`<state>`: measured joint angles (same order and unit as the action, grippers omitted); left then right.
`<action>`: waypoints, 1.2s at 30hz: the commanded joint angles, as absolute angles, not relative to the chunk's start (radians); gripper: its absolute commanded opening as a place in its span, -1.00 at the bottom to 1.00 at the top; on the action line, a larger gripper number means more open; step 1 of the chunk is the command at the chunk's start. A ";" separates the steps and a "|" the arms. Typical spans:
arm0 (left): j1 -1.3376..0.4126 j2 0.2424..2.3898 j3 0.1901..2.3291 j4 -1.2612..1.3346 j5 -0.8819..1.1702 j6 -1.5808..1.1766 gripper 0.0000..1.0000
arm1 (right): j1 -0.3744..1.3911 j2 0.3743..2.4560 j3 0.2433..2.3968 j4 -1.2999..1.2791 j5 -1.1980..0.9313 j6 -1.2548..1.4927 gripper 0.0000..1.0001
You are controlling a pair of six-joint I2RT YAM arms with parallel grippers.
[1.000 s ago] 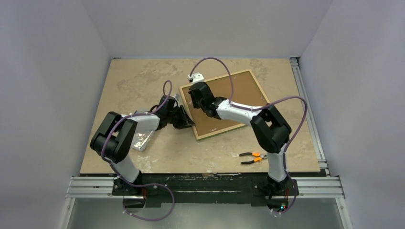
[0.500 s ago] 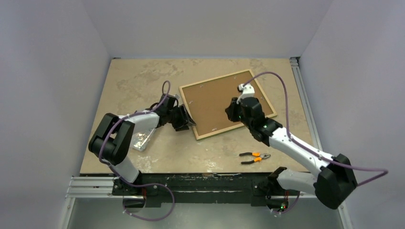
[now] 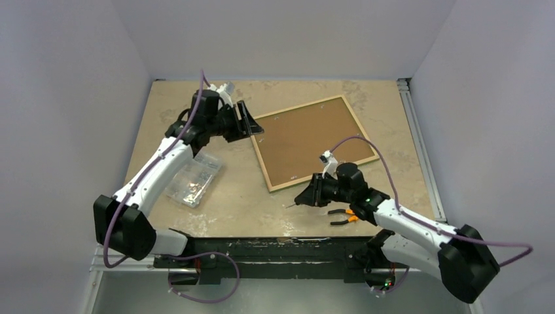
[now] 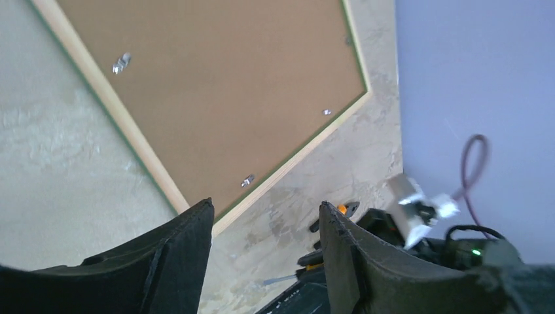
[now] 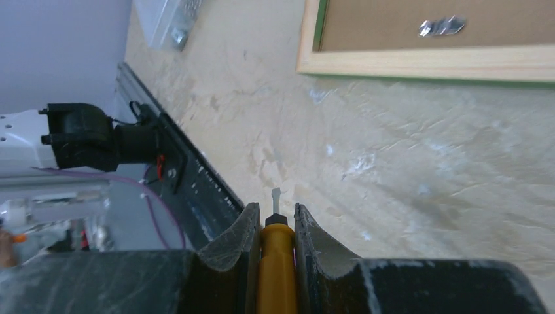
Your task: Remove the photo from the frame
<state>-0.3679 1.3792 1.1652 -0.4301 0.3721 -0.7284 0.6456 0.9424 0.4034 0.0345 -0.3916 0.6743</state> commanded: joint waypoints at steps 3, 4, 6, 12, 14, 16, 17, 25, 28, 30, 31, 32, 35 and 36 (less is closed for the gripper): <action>-0.353 1.310 1.321 -0.578 0.394 -0.532 0.16 | 0.789 1.191 0.404 0.458 -0.470 0.928 -1.00; -0.350 1.300 1.320 -0.582 0.394 -0.523 0.17 | 0.827 1.255 0.412 0.538 -0.464 0.950 -1.00; -0.347 1.279 1.301 -0.577 0.395 -0.503 0.16 | 0.880 1.381 0.405 0.774 -0.436 1.038 -1.00; -0.327 1.259 1.254 -0.548 0.457 -0.517 0.16 | 0.938 1.807 0.320 1.582 -0.291 1.341 -1.00; -0.320 1.254 1.248 -0.534 0.485 -0.525 0.16 | 0.941 1.905 0.307 1.692 -0.263 1.373 -1.00; -0.316 1.247 1.237 -0.522 0.499 -0.534 0.16 | 0.948 1.931 0.302 1.653 -0.229 1.365 -1.00; -0.313 1.243 1.233 -0.518 0.506 -0.537 0.16 | 0.951 1.923 0.297 1.604 -0.213 1.344 -1.00; -0.278 1.223 1.206 -0.479 0.549 -0.569 0.15 | 0.964 1.756 0.323 1.136 -0.197 1.182 -0.65; -0.265 1.230 1.191 -0.454 0.576 -0.586 0.15 | 0.982 1.691 0.338 0.991 -0.161 1.133 -0.47; -0.259 1.231 1.187 -0.450 0.580 -0.590 0.15 | 0.986 1.671 0.351 0.889 -0.148 1.115 -0.41; -0.257 1.231 1.187 -0.448 0.580 -0.589 0.15 | 0.987 1.672 0.352 0.885 -0.148 1.114 -0.41; -0.256 1.232 1.186 -0.448 0.582 -0.589 0.15 | 0.988 1.676 0.349 0.904 -0.153 1.118 -0.41; -0.253 1.236 1.183 -0.446 0.582 -0.591 0.15 | 0.991 1.693 0.344 0.928 -0.165 1.133 -0.41; -0.252 1.240 1.183 -0.446 0.582 -0.592 0.15 | 0.992 1.694 0.342 0.929 -0.166 1.136 -0.41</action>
